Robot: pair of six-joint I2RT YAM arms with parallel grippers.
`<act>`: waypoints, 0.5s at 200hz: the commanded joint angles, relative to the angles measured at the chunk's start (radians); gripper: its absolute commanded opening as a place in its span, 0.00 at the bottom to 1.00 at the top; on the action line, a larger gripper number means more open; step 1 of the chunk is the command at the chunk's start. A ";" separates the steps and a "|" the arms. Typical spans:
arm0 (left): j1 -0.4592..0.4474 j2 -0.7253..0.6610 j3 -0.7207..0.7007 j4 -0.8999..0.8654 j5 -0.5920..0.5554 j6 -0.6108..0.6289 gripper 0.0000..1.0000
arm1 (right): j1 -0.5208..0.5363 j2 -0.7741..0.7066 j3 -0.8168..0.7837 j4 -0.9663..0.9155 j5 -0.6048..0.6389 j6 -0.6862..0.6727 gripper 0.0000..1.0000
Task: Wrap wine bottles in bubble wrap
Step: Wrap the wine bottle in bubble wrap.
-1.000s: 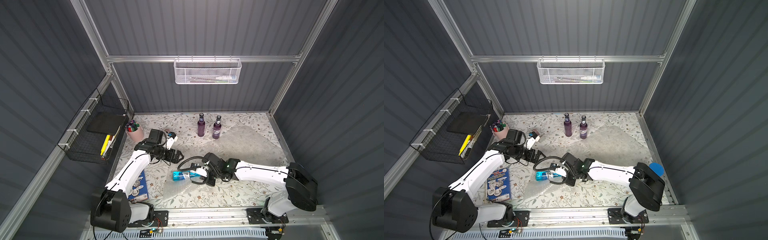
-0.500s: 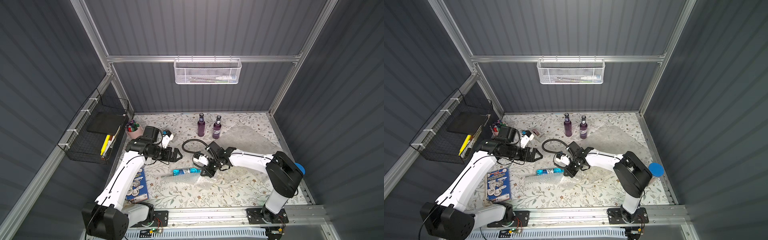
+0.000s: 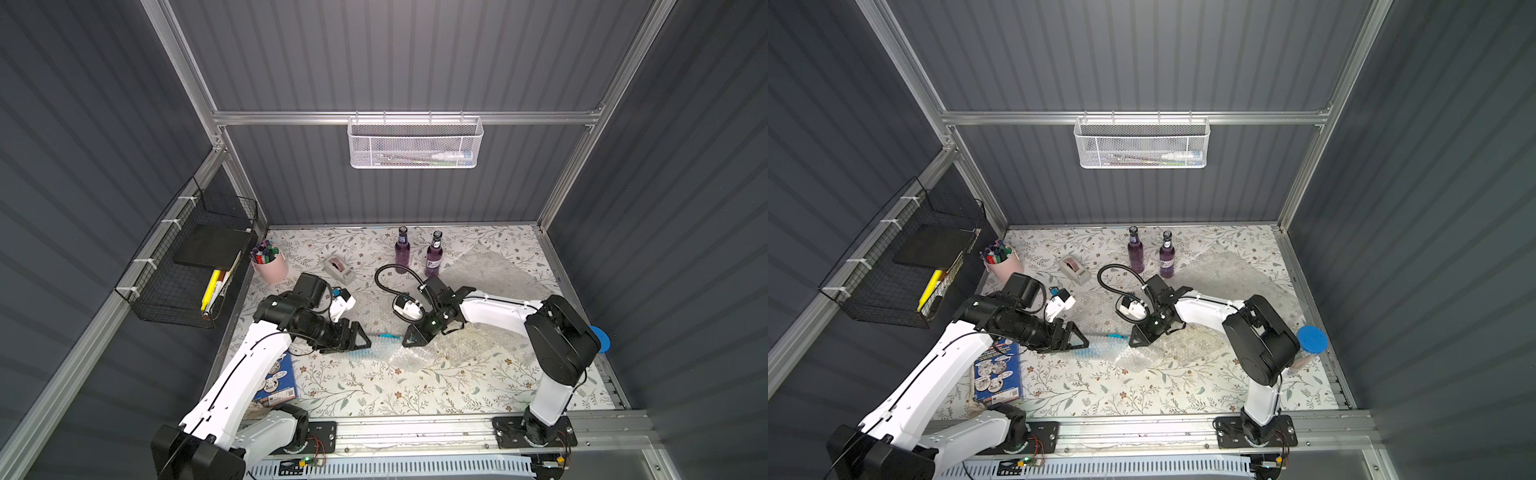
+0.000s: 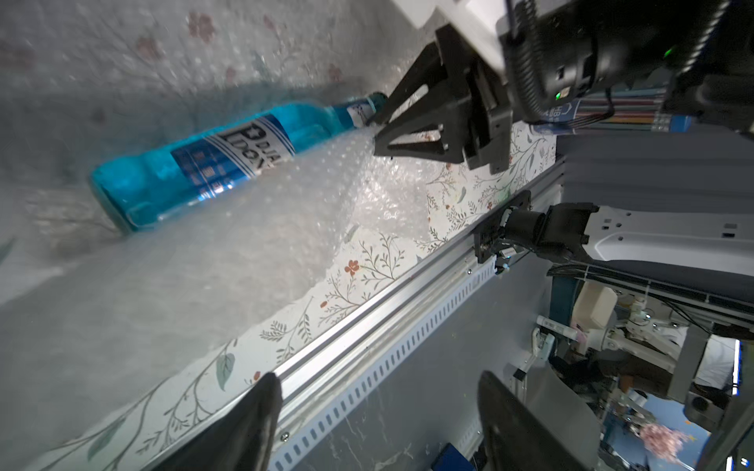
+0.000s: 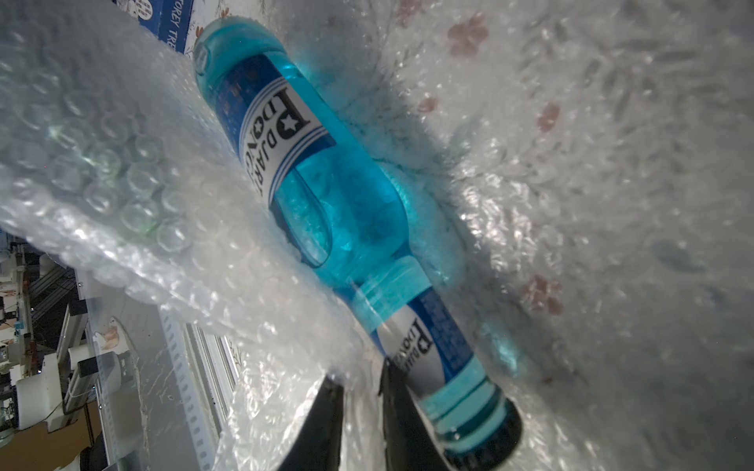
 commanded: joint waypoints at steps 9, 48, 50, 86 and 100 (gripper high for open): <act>-0.026 0.065 -0.064 0.113 0.063 -0.020 0.63 | -0.006 -0.002 0.004 -0.018 -0.017 0.017 0.22; -0.031 0.191 -0.044 0.258 -0.003 0.037 0.51 | -0.008 -0.033 -0.001 -0.015 -0.013 0.024 0.37; -0.031 0.196 -0.042 0.265 -0.008 0.038 0.50 | -0.010 -0.038 -0.002 -0.016 -0.011 0.025 0.38; -0.031 0.273 -0.043 0.367 -0.016 0.050 0.50 | -0.018 -0.139 -0.019 -0.030 0.023 0.027 0.54; -0.031 0.306 -0.048 0.398 -0.012 0.056 0.51 | -0.021 -0.181 -0.023 -0.061 0.051 0.019 0.57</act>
